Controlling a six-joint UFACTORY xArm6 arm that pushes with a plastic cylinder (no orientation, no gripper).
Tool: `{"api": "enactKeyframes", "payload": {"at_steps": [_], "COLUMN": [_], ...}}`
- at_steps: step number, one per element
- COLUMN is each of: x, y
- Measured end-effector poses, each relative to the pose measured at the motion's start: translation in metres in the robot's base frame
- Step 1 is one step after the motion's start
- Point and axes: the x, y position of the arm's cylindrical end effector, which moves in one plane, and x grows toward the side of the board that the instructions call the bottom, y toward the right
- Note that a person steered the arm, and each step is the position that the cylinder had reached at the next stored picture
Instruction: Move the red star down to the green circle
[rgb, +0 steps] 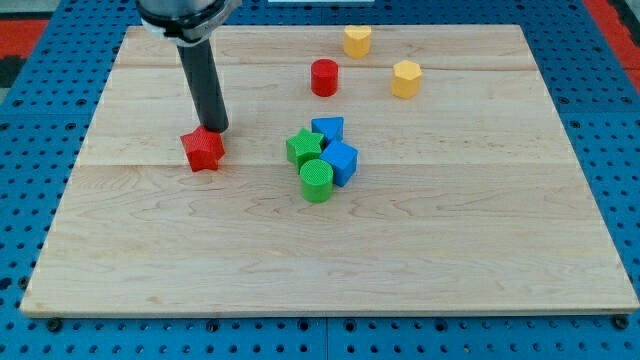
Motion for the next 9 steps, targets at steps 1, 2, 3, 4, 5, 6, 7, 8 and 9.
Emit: {"api": "enactKeyframes", "payload": {"at_steps": [1, 2, 3, 4, 5, 6, 7, 8, 9], "x": [-0.002, 0.068, 0.092, 0.086, 0.091, 0.121, 0.134, 0.133, 0.097], "y": [-0.036, 0.021, 0.054, 0.044, 0.057, 0.096, 0.118, 0.139, 0.222]}}
